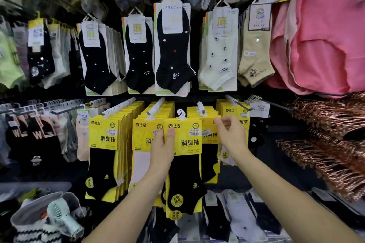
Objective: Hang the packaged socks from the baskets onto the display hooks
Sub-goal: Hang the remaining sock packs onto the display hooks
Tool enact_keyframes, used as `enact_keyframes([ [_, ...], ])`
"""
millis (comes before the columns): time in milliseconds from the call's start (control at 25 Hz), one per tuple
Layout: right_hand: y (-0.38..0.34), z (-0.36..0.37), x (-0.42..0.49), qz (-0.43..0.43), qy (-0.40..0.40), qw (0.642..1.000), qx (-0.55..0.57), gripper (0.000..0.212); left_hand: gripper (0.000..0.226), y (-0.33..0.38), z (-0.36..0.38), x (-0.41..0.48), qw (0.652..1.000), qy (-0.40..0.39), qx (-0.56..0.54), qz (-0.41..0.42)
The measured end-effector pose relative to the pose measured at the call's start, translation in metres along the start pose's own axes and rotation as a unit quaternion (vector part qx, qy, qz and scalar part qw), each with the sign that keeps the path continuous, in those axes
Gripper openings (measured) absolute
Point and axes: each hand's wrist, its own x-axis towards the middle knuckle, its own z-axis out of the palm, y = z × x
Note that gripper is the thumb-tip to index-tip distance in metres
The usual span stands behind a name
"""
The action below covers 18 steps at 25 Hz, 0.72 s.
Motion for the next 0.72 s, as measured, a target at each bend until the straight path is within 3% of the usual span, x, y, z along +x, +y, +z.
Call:
enact_keyframes([
  [160, -0.01, -0.005, -0.014, -0.047, -0.1, 0.994, -0.022, 0.027, 0.017, 0.002, 0.022, -0.008, 0.999, -0.036, -0.035, -0.015],
  [360, -0.002, -0.016, -0.011, 0.035, -0.079, 0.993, 0.079, 0.015, 0.027, -0.001, 0.019, -0.008, 1.0, -0.018, -0.001, -0.016],
  [720, -0.008, -0.003, 0.004, 0.04, -0.029, 0.999, 0.02, 0.017, 0.028, -0.002, -0.027, 0.004, 0.999, 0.048, 0.008, 0.005],
])
